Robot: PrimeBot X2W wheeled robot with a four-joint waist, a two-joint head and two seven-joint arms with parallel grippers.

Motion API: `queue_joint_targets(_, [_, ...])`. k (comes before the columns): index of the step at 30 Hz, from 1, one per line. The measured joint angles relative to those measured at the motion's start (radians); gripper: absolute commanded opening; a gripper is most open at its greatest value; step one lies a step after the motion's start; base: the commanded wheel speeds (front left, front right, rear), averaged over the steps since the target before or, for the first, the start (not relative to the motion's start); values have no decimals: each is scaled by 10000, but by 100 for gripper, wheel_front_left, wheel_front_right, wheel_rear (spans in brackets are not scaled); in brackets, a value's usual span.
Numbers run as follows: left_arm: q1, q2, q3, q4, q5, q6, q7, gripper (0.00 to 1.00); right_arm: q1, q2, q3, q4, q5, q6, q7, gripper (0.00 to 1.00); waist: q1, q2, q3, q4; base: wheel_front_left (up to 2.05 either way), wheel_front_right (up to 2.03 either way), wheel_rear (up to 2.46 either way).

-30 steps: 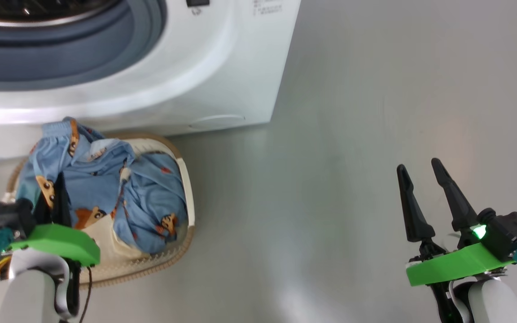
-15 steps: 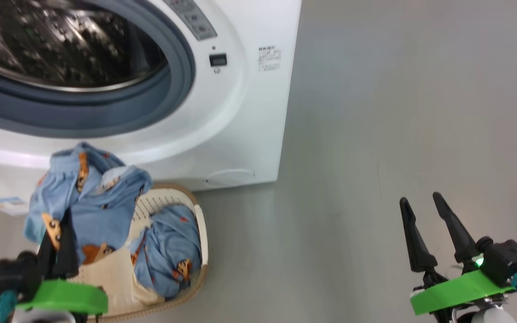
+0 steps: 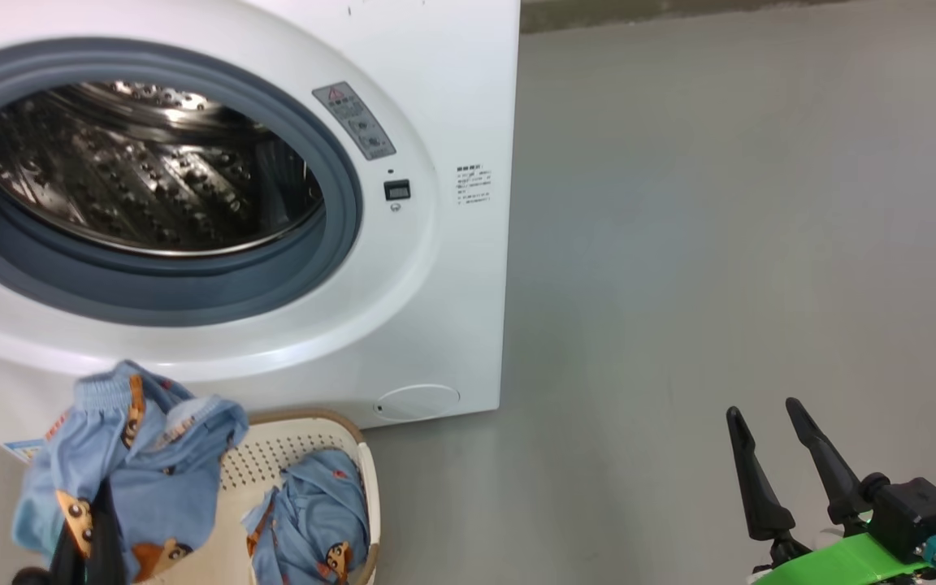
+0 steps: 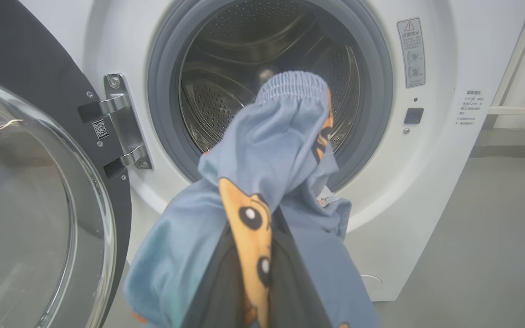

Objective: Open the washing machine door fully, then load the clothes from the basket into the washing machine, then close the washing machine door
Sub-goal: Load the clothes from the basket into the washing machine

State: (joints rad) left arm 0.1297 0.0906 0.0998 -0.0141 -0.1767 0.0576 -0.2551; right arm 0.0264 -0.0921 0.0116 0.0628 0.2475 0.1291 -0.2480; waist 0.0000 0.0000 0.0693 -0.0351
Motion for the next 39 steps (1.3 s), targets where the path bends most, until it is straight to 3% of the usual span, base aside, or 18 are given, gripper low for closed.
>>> queue_joint_targets(20, [819, -151, -50, -337, 58, 54, 0, 0, 456, 81, -221, -374, -84, 0, 278, 100, 0, 0, -624, 111, 0, 0, 0])
queue_joint_targets(31, [680, -228, -146, -217, 58, 35, 0, 0, 562, 82, -221, -407, -82, 0, 311, 100, 0, 0, -230, 138, 0, 0, 0])
queue_joint_targets(39, [-422, -226, -303, 290, 144, -184, 0, 0, 504, 75, -232, -420, -82, 0, 309, 100, 0, 1, 342, 137, 0, 0, 0])
